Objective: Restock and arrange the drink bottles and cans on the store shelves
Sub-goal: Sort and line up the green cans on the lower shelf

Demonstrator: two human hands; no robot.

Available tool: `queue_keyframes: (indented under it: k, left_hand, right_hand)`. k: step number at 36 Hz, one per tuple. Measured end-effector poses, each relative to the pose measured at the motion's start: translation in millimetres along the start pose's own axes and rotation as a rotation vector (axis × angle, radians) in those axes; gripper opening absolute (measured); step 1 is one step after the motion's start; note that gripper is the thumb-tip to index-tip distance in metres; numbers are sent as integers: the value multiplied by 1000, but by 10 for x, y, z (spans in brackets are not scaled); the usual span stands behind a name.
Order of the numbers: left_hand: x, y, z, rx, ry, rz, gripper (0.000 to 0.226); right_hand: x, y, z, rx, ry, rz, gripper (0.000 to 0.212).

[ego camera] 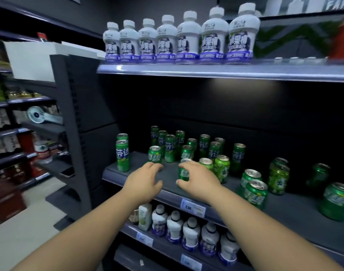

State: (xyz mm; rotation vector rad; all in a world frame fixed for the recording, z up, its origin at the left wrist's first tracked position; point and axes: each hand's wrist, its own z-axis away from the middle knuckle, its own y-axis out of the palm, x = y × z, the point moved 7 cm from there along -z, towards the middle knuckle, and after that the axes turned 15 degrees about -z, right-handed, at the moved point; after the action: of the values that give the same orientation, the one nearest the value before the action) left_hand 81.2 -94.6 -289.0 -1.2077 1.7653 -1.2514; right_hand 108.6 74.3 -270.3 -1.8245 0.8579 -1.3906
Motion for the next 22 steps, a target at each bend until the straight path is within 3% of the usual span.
queue_keyframes:
  k: [15, 22]
  left_hand:
    - [1390, 508, -644, 42, -48, 25, 53]
    - [2366, 559, -1183, -59, -88, 88, 42]
  right_hand:
    - [300, 763, -1175, 29, 44, -16, 57]
    - [577, 1212, -2095, 11, 65, -41, 55]
